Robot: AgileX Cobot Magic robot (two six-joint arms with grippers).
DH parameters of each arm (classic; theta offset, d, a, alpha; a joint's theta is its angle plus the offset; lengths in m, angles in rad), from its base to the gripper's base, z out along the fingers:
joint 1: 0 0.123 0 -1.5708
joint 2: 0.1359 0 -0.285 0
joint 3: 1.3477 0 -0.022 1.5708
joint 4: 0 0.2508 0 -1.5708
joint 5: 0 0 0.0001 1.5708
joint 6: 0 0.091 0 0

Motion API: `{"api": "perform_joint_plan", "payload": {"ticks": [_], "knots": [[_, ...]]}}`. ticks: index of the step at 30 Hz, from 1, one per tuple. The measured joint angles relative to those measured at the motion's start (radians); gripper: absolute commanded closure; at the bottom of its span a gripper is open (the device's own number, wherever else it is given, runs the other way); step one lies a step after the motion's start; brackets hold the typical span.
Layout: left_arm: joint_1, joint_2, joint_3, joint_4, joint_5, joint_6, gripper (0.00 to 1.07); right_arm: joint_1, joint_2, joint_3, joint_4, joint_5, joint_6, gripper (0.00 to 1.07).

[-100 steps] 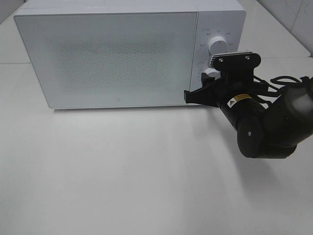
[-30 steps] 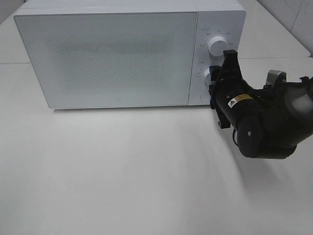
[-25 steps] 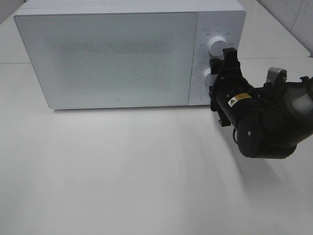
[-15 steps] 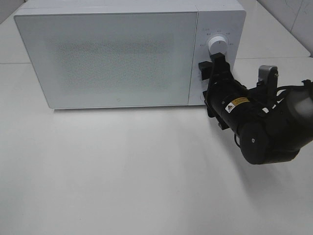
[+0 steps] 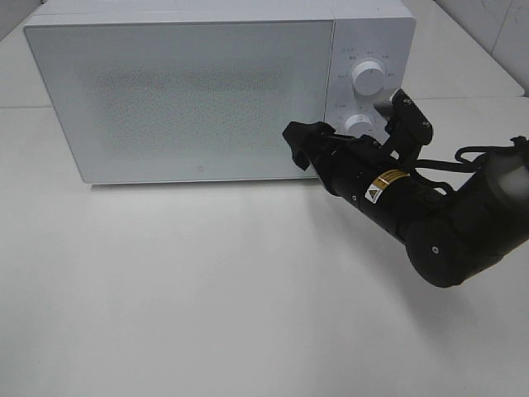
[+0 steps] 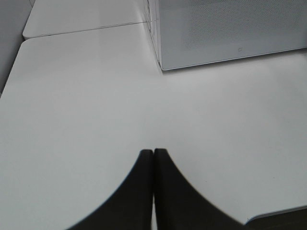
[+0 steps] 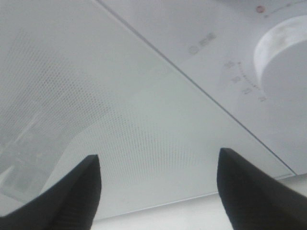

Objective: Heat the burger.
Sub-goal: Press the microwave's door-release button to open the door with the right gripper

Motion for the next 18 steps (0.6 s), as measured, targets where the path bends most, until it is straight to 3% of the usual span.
{"api": "perform_joint_plan", "payload": {"ticks": [9,18], "knots": [[0.0,0.0,0.0,0.0,0.0,0.0,1.06,0.0,-0.048,0.001,-0.09,0.02,-0.212,0.43],[0.0,0.0,0.0,0.0,0.0,0.0,1.06,0.0,-0.257,-0.001,-0.159,0.444,-0.444,0.43]]}}
